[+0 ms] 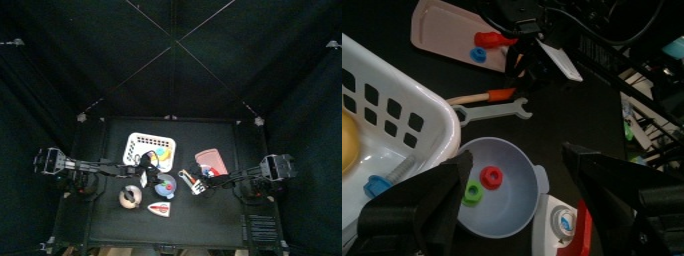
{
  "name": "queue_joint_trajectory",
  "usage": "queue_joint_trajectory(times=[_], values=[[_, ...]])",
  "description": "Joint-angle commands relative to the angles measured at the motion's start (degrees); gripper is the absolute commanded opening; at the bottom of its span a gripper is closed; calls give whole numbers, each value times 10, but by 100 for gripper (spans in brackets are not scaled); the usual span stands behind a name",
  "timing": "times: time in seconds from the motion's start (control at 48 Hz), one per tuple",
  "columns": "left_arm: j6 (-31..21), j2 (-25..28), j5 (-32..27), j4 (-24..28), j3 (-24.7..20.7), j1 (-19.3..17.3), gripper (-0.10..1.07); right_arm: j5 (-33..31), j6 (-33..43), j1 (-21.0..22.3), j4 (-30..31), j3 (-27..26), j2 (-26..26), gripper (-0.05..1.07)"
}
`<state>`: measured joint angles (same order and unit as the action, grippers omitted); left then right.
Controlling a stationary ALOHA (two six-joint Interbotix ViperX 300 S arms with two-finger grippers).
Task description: Grab purple gear
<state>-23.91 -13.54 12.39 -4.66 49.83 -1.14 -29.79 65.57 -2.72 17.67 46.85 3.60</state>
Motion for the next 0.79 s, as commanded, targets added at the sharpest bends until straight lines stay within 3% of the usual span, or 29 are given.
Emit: queue_joint_trajectory(times=[0.0, 0.104, 0.25, 0.375, 0.542, 0.771], values=[[1, -16, -7, 0, -3, -4, 102, 4, -1, -1, 16, -11, 25, 73], [0, -39, -49, 0, -2, -15, 102, 4, -1, -1, 40, -10, 50, 73], [3, -76, -147, 12, -11, -78, 102, 23, -1, -1, 82, 2, 93, 73], [3, -87, -209, 63, -10, -142, 102, 58, -1, -2, 119, 25, 130, 73], [4, -53, -227, 117, -9, -209, 102, 132, 4, 0, 163, 54, 159, 73], [5, 14, -233, 151, -33, -234, 102, 199, 0, 5, 208, 62, 162, 73]])
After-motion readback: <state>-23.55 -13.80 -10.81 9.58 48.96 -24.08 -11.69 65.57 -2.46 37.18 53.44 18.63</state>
